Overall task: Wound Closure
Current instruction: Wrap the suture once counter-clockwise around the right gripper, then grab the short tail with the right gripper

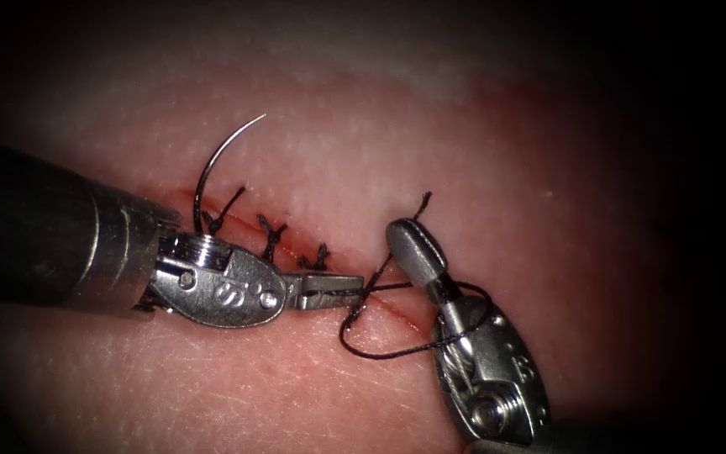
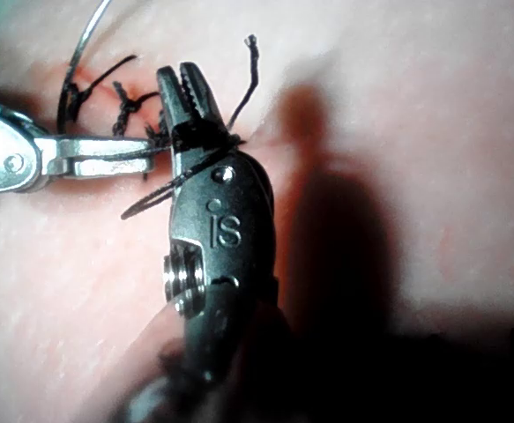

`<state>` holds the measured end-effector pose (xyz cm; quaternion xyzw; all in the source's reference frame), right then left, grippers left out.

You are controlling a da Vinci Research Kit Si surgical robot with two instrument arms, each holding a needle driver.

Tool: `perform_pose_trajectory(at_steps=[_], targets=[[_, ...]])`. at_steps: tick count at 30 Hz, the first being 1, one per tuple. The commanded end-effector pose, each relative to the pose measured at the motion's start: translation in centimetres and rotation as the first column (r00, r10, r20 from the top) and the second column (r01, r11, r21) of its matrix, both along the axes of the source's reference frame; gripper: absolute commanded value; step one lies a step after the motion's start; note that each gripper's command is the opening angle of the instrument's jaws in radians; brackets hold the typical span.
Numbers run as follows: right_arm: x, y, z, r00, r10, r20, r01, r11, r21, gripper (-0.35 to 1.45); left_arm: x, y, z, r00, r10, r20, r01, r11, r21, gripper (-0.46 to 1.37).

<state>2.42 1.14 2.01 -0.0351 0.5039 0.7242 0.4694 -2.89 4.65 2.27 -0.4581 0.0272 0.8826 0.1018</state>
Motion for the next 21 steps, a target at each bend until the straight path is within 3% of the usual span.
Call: perform_pose_trajectory(at_steps=[1, 3, 8, 21], targets=[[-0.01, 0.00, 0.03, 1.000, 0.022, -0.009, -0.022, 1.000, 0.011, 0.70, 0.00, 0.00, 0.00, 1.000, 0.002, 0.000, -0.002, 1.000, 0.000, -0.35], [-0.06, -0.02, 0.10, 0.999, 0.046, -0.019, -0.046, 0.999, 0.023, 0.84, -0.01, 0.00, 0.00, 1.000, 0.003, 0.003, -0.003, 1.000, 0.001, -0.35], [-0.12, -0.09, 0.19, 0.998, 0.058, -0.030, -0.057, 0.998, 0.029, 0.93, -0.05, 0.01, 0.01, 1.000, 0.000, 0.002, 0.000, 1.000, 0.001, -0.35], [-0.09, 0.13, 0.43, 0.998, 0.053, -0.046, -0.052, 0.998, 0.035, 0.91, -0.08, 0.01, 0.02, 1.000, 0.002, 0.007, -0.002, 1.000, 0.000, -0.35]])
